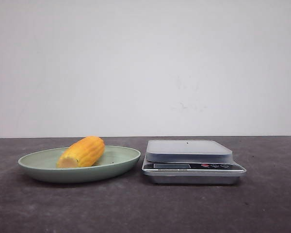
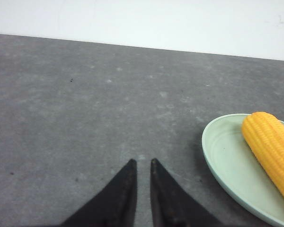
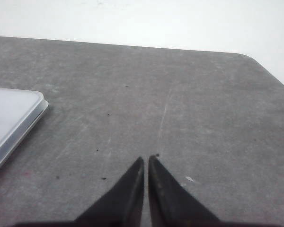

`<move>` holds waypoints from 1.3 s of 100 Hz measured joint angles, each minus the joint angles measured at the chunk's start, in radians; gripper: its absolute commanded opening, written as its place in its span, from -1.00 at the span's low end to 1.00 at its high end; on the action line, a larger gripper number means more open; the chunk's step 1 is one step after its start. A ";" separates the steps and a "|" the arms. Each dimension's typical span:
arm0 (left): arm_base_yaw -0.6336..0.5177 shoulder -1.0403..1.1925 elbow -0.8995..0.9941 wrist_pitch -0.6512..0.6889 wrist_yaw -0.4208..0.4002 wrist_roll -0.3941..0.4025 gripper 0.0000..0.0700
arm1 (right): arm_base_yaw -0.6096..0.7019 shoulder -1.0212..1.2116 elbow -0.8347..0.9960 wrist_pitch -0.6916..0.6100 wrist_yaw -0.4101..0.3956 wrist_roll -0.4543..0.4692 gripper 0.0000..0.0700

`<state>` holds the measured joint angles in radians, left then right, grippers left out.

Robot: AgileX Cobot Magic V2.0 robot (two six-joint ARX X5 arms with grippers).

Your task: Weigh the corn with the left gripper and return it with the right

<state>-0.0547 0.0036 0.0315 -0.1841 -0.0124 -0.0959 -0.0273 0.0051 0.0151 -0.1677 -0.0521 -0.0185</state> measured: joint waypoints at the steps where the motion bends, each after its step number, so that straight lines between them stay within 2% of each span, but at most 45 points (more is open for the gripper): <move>1: 0.000 0.000 0.000 0.000 0.000 0.000 -0.92 | 0.000 0.000 0.000 0.000 0.000 0.000 -0.97; 52: 0.000 0.000 0.000 0.000 0.000 0.000 -0.92 | 0.002 0.000 0.000 0.016 -0.003 0.002 -0.97; 84: 0.000 0.000 0.000 0.000 0.003 -0.006 -0.92 | 0.002 0.000 0.000 0.016 -0.008 0.103 -0.97; 97: 0.000 0.000 0.000 0.019 0.005 -0.041 -0.97 | 0.002 0.000 0.000 0.019 -0.008 0.155 -0.99; 109: 0.000 0.000 0.005 0.096 0.011 -0.123 -0.96 | 0.002 0.009 0.039 -0.004 -0.016 0.211 -0.99; 120: -0.002 0.042 0.077 0.061 0.019 -0.212 -0.96 | 0.002 0.074 0.185 -0.010 -0.017 0.236 -0.99; 130: -0.003 0.140 0.229 0.059 0.022 -0.242 -0.96 | 0.002 0.176 0.361 -0.038 -0.014 0.257 -0.99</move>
<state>-0.0574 0.1436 0.2600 -0.1253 0.0097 -0.3382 -0.0250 0.1814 0.3763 -0.2058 -0.0662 0.2386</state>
